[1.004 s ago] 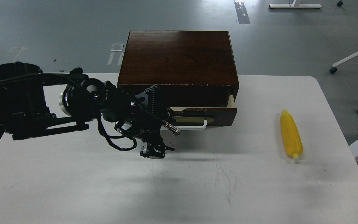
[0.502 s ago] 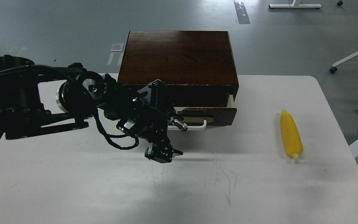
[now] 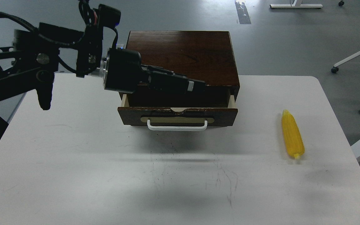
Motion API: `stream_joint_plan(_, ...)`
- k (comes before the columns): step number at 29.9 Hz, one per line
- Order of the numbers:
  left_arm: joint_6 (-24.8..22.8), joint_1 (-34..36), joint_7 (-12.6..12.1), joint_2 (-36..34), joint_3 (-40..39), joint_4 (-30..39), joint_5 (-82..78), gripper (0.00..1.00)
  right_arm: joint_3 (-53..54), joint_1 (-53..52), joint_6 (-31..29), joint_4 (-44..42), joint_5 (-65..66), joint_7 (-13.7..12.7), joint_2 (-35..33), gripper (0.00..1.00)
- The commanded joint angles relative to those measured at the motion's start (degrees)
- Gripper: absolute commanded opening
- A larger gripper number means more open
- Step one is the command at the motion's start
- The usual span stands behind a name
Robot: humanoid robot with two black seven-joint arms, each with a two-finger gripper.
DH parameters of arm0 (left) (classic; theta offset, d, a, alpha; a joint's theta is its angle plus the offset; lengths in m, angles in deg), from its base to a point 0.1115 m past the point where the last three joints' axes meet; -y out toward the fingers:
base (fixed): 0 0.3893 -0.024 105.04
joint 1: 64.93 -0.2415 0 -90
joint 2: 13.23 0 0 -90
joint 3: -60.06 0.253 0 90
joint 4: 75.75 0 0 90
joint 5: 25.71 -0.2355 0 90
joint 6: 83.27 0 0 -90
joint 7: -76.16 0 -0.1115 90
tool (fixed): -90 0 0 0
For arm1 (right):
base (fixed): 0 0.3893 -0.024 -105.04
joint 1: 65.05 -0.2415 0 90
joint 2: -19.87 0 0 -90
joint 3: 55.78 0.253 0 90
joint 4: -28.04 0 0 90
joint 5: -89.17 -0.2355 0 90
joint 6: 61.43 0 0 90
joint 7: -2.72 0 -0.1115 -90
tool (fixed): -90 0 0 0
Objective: Put corn in drawer with both arms
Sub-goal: 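Release the handle and lift the left arm away, then reach the right hand to the yellow corn and grasp it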
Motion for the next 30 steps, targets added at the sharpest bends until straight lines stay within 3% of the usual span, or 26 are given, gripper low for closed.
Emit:
stream_joint_plan(1, 0.3, -0.4, 0.1, -0.1, -2.1, -2.0, 10.4, 0.98, -2.5, -2.2, 0.0, 2.1, 6.6, 0.0, -2.6, 1.0)
stream_joint_plan(8, -0.1, -7.3, -0.3, 1.0, -6.9, -17.6, 33.8, 0.98, -4.6, -6.8, 0.0, 11.2, 30.3, 0.2, -7.3, 1.0)
stream_joint_plan(12, -0.2, -12.9, 0.3, 1.3, -12.5, -27.8, 44.3, 0.98, -4.6, -6.8, 0.0, 28.2, 47.2, 0.6, -14.7, 1.0)
stream_joint_plan(14, -0.2, -14.8, 0.3, 1.3, -14.5, -29.1, 47.2, 0.98, -4.6, -6.7, 0.0, 33.1, 53.7, 0.5, -16.3, 1.0)
stream_joint_plan(17, -0.2, -19.0, 0.2, 1.4, -17.9, -32.3, 52.0, 0.98, -4.7, -6.3, 4.7, 41.0, 68.0, 0.5, -18.5, 1.0)
stream_joint_plan(22, -0.2, -21.7, 0.2, 2.9, -18.9, -37.9, 54.4, 0.98, -6.7, -4.5, 7.8, 42.6, 78.4, 0.2, -17.9, 1.0)
stream_joint_plan(24, -0.2, -22.1, 0.2, 3.4, -18.9, -39.5, 55.7, 0.98, -8.8, -4.3, 8.7, 42.6, 80.7, -0.6, -17.1, 1.0)
stream_joint_plan(27, -0.2, -22.9, 0.1, 3.6, -18.9, -40.2, 56.1, 0.98, -11.8, -4.4, 9.9, 42.3, 83.7, -4.6, -15.9, 1.0)
stream_joint_plan(28, -0.2, -23.2, 0.0, 3.6, -18.9, -40.4, 56.1, 0.98, -13.4, -4.3, 10.3, 42.1, 84.8, -7.1, -15.4, 1.0)
stream_joint_plan(30, -0.2, -23.3, -0.1, 3.7, -18.8, -41.0, 56.0, 0.98, -15.9, -4.3, 11.4, 41.8, 85.1, -8.3, -14.0, 1.0)
